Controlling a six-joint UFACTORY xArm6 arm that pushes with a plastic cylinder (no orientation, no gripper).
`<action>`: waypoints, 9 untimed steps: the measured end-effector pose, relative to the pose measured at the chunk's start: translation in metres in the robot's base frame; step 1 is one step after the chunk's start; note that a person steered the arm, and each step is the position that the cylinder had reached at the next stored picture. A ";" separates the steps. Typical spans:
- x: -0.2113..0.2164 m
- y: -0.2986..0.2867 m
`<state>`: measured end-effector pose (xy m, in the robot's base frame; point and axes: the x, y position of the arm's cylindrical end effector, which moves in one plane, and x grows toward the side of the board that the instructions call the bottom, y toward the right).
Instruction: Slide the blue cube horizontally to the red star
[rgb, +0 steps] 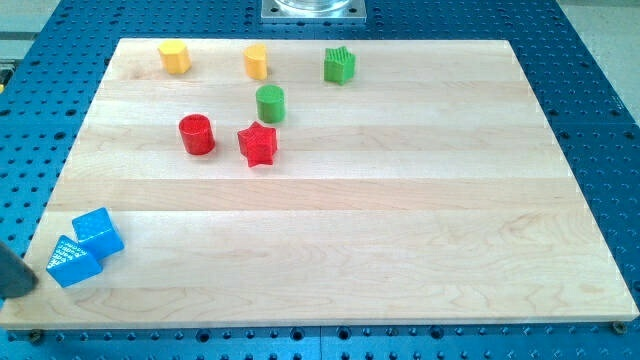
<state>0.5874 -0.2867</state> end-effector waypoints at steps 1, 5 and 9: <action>-0.029 0.013; -0.066 0.100; 0.007 0.191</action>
<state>0.5943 -0.0953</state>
